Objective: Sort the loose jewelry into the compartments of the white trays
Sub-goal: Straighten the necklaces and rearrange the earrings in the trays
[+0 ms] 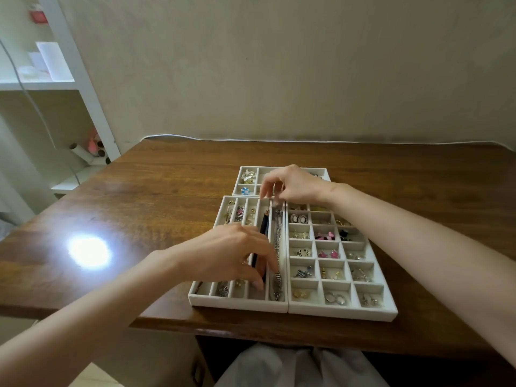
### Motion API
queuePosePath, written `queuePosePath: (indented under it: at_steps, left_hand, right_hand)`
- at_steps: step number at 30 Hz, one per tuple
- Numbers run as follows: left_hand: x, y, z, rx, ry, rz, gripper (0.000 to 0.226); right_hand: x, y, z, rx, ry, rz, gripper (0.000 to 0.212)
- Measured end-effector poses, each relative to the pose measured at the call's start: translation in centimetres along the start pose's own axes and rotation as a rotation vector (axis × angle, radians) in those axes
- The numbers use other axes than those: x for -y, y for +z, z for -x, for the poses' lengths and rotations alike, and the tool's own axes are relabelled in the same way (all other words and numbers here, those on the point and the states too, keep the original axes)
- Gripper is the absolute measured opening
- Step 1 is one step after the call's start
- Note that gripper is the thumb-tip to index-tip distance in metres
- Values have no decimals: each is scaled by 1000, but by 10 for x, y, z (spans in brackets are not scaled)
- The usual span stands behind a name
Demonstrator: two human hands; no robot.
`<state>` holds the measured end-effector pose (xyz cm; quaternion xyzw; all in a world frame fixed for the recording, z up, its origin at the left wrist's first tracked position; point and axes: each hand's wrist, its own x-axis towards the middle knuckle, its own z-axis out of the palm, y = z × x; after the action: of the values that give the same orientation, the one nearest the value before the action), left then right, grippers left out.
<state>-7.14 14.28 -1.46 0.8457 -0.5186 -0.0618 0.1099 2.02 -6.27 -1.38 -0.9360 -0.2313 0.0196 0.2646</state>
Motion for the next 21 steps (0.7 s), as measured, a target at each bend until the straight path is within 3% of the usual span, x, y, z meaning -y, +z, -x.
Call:
queuePosePath:
  at_steps: [2, 6, 12, 18, 21]
  left_hand:
    - [5, -5, 0, -90, -83, 84, 20]
    - [10, -7, 1, -252, -76, 23, 8]
    - [-8, 3, 3, -131, 73, -130, 35]
    - [-12, 4, 3, -67, 78, -110, 40]
    - [-13, 4, 3, -46, 76, -99, 39]
  right_hand:
    - [-2, -6, 0, -79, 24, 37, 23]
    - [-4, -11, 4, -12, 109, 228, 8]
    - [4, -8, 11, 86, 72, 202, 43]
    - [10, -9, 14, 55, 38, 394, 44]
    - [5, -10, 10, -65, 39, 304, 41]
